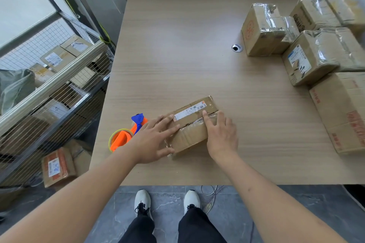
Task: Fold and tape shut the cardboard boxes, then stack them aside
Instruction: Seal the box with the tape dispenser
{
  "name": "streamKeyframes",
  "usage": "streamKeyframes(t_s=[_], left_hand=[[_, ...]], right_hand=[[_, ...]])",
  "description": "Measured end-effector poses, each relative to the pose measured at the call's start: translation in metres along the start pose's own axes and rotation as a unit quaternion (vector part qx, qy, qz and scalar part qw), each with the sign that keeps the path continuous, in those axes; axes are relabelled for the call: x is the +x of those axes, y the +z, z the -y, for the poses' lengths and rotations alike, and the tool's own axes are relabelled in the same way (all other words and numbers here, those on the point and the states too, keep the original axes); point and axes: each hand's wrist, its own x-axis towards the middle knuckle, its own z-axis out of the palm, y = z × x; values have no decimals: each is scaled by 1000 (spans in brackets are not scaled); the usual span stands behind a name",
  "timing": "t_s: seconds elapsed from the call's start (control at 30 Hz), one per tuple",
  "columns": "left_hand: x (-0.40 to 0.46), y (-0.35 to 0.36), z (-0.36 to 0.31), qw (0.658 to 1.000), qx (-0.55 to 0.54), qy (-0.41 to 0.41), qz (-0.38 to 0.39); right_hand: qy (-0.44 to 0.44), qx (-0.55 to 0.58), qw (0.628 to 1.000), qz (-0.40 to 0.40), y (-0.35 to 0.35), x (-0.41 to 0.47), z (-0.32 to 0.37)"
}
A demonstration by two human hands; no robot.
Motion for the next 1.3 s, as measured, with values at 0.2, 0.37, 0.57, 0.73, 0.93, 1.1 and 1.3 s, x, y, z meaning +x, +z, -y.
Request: streamKeyframes(t_s=[0.2,0.37,0.57,0.73,0.93,1.1,1.3], left_hand=[[-7,21,-8,995,46,-18,-82],[1,36,-17,988,55,-33,-142],[0,33,-25,983,64,-55,-162],[1,31,-29,983,77,-62,-156],[3,26,-37,980,90,-73,-162],[7,35,-37,975,81,-90,-188],[11,32,-30,976,46,-80,-196]], right_hand=[[-77,187,974,103,-18,26,3],[-222,292,929,-59,-5,4,-9],[-287,168,941,-56,25,-19,-4],[-226,222,948,23,27,-18,-4],[-245,223,938,100,7,-14,-7],[-217,236,947,4,24,-16,4],[-146,286,943,-81,43,-22,7]])
